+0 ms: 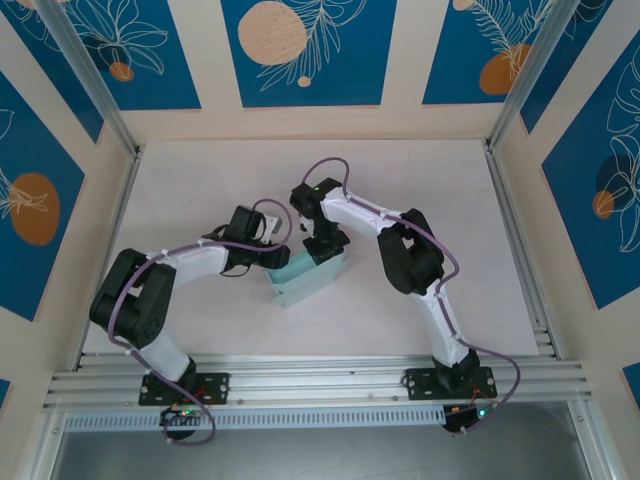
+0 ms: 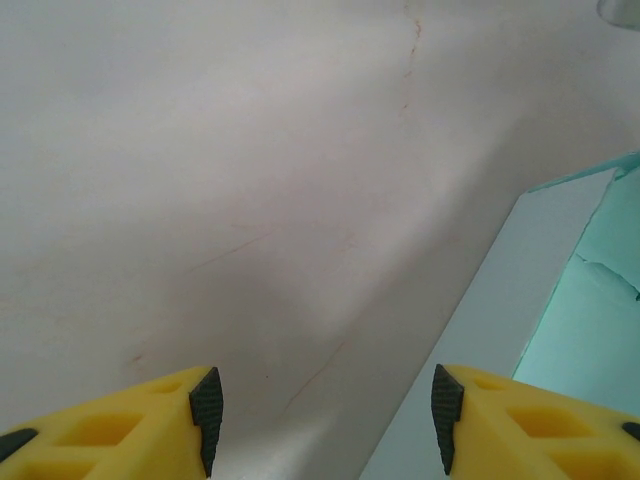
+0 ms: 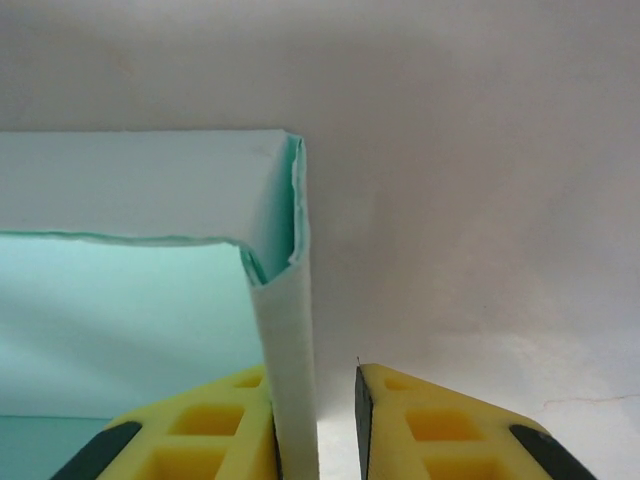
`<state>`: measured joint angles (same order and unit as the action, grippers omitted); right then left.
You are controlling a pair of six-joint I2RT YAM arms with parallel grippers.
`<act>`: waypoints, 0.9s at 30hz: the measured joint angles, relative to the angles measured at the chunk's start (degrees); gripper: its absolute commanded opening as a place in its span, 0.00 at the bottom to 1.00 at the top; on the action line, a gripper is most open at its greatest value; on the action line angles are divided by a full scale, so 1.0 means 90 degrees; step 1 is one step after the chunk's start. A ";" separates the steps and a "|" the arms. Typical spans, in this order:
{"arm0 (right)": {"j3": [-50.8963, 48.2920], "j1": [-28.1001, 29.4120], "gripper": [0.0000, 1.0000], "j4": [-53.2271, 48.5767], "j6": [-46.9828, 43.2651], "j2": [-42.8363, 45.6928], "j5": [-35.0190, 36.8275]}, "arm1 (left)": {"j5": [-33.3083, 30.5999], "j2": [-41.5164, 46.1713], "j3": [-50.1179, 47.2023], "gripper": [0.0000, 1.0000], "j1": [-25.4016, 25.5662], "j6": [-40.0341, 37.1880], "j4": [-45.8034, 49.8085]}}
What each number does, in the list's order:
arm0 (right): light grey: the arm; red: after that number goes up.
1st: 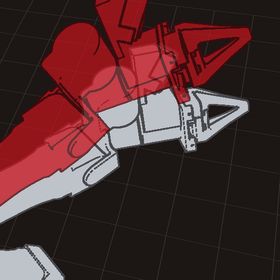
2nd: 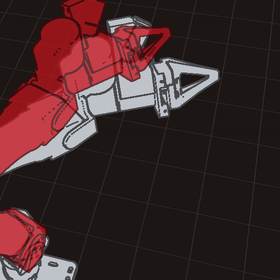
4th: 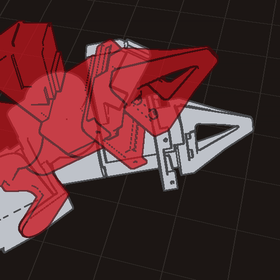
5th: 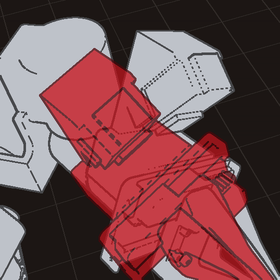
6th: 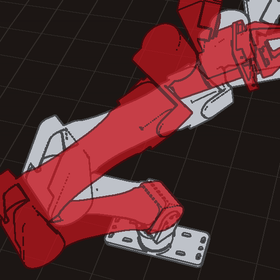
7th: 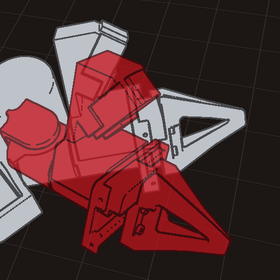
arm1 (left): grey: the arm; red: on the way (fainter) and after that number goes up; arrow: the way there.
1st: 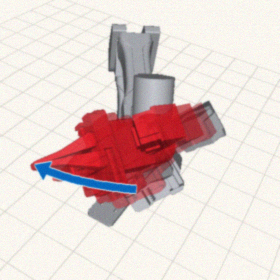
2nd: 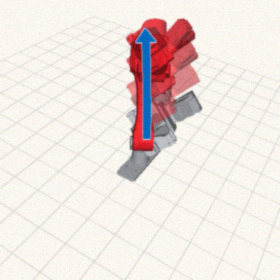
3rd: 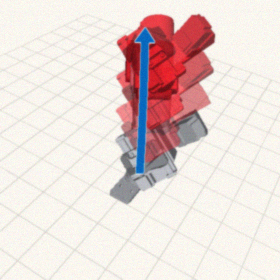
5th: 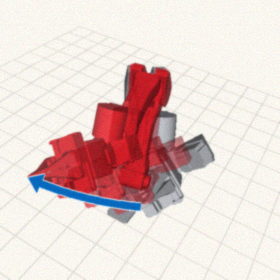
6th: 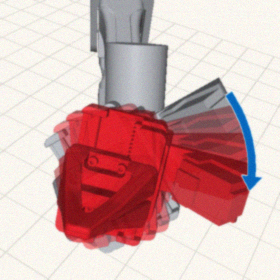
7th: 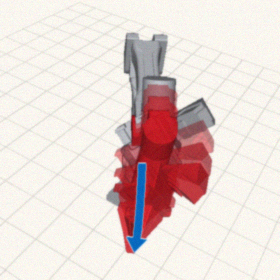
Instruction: Fold the paper box
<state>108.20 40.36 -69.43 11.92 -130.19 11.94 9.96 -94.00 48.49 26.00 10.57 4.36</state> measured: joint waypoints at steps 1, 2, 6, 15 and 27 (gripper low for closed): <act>0.0000 0.0000 0.14 0.0000 0.0000 0.0000 0.0010 | 0.0000 0.0000 0.0000 0.57 0.0000 0.0000 0.0000; 0.0000 0.0000 0.11 0.0000 0.0000 0.0000 0.0012 | -0.0007 0.0000 0.0000 0.57 0.0000 0.0000 0.0000; -0.0075 0.0053 0.07 0.0080 0.0083 -0.0012 0.0330 | -0.0027 0.0000 0.0000 0.56 0.0000 0.0032 -0.0002; 0.0112 0.0600 0.00 -0.0291 0.0631 -0.0296 0.2254 | -0.0265 -0.0007 -0.0002 0.52 0.0005 0.0165 0.0119; -0.0036 0.0515 0.03 0.0117 0.0197 -0.0114 0.2166 | -0.0219 0.0420 -0.0002 0.64 0.0005 0.0466 0.0109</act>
<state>107.87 44.99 -68.38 13.69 -131.22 31.44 7.99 -90.21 48.47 26.04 14.76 5.34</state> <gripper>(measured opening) 0.084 0.621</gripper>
